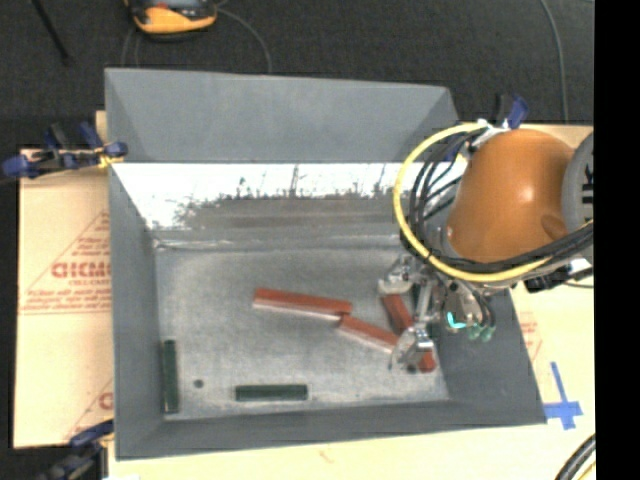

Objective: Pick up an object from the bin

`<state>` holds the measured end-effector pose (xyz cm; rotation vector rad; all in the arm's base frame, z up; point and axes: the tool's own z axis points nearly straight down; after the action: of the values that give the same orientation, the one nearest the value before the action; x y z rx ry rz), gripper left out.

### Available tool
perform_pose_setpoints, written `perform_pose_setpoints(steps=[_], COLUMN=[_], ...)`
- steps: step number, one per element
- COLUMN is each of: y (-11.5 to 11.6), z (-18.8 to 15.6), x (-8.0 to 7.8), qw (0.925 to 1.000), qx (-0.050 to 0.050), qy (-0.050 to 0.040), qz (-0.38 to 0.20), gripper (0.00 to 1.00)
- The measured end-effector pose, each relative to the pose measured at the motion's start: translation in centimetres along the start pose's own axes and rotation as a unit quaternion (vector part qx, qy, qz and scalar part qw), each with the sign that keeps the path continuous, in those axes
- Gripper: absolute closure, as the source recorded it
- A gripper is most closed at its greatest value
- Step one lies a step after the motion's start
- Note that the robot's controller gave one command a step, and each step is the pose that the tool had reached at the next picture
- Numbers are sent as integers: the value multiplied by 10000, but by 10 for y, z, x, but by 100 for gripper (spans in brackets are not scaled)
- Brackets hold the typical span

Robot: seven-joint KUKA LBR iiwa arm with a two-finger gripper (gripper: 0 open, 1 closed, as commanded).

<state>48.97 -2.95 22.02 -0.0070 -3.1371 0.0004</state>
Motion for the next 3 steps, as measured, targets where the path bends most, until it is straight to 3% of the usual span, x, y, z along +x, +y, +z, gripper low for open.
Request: perform_pose_setpoints(steps=[1,2,3], y=[0,8,45], z=[-3,60,66], x=[-2,-32,-64], qw=[10000,9994,9981], qx=[3,-6,-4], qy=[-39,-72,-6], qz=[-7,329,620], gripper=[0,0,0])
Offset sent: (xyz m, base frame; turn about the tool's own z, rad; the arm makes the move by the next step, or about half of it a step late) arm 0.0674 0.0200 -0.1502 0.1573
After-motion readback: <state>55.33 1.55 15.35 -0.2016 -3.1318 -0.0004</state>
